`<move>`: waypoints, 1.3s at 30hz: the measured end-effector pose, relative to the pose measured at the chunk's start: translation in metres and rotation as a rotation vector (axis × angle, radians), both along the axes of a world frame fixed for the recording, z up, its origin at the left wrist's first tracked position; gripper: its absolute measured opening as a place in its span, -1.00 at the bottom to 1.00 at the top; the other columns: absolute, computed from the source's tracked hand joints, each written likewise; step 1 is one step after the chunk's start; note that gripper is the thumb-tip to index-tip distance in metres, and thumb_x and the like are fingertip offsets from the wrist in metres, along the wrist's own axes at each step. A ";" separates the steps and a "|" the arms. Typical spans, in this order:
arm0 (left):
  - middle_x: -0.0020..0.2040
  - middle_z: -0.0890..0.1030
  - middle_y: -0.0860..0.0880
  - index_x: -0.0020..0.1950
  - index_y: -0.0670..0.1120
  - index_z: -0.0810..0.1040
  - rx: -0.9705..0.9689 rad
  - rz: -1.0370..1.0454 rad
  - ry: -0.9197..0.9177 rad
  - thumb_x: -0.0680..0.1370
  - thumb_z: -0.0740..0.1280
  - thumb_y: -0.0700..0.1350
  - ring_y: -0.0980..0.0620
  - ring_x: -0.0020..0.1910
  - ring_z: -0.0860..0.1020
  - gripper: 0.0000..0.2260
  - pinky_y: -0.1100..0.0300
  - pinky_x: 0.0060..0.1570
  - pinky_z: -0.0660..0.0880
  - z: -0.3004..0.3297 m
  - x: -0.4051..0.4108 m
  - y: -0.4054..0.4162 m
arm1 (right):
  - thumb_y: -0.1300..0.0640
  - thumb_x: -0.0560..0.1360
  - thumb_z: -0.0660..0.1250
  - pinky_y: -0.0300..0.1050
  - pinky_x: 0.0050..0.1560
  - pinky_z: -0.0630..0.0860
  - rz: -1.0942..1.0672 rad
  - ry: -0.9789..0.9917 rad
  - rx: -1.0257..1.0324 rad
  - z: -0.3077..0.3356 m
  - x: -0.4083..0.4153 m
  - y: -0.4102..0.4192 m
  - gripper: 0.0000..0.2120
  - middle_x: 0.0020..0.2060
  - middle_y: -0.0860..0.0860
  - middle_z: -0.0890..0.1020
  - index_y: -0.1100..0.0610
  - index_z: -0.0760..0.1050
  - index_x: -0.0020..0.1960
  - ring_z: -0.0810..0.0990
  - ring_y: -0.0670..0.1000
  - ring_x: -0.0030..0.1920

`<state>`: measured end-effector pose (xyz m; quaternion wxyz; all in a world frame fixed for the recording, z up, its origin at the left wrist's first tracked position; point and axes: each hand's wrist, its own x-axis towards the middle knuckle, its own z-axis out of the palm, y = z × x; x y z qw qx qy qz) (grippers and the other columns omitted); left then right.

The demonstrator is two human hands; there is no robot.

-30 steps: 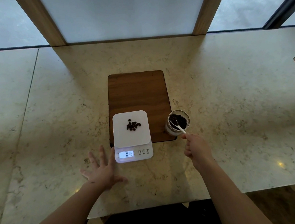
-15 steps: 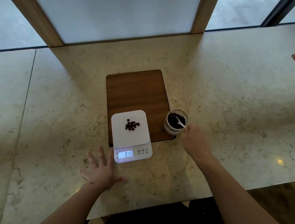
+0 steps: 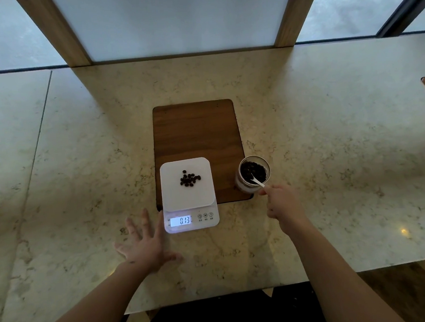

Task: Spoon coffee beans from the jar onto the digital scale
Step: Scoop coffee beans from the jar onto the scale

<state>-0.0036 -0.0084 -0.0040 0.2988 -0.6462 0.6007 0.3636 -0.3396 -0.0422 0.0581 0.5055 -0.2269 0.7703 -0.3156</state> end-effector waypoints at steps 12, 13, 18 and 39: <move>0.35 -0.77 -0.03 0.38 0.25 -0.69 0.008 -0.011 -0.020 0.13 0.17 0.69 -0.35 0.35 -0.68 0.26 -0.70 0.31 -0.13 0.003 -0.002 0.000 | 0.24 0.60 0.18 -0.20 -0.59 0.12 -0.138 -0.190 -0.019 -0.002 0.000 0.004 -0.74 -0.48 -0.01 0.19 0.23 0.58 -0.18 0.15 -0.05 -0.53; 0.34 -0.78 -0.03 0.37 0.25 -0.70 0.008 -0.011 -0.023 0.12 0.17 0.69 -0.35 0.35 -0.68 0.25 -0.70 0.31 -0.13 0.003 -0.002 0.000 | 0.24 0.61 0.17 -0.20 -0.58 0.12 -0.140 -0.195 -0.018 -0.002 0.001 0.004 -0.74 -0.47 -0.01 0.19 0.23 0.58 -0.17 0.14 -0.05 -0.52; 0.31 -0.80 -0.01 0.34 0.27 -0.72 0.011 -0.015 -0.025 0.11 0.17 0.69 -0.34 0.35 -0.68 0.25 -0.69 0.32 -0.14 0.004 -0.003 0.000 | 0.21 0.63 0.16 -0.20 -0.60 0.12 -0.148 -0.208 0.001 -0.001 0.002 0.004 -0.74 -0.48 -0.02 0.19 0.24 0.56 -0.13 0.14 -0.06 -0.53; 0.37 -0.76 -0.05 0.33 0.26 -0.72 0.013 -0.018 -0.037 0.19 0.21 0.66 -0.36 0.40 -0.63 0.22 -0.68 0.34 -0.12 0.012 -0.007 0.000 | 0.20 0.64 0.16 -0.18 -0.59 0.15 -0.165 -0.226 -0.005 -0.002 0.000 0.006 -0.73 -0.53 -0.06 0.23 0.24 0.56 -0.13 0.16 -0.07 -0.53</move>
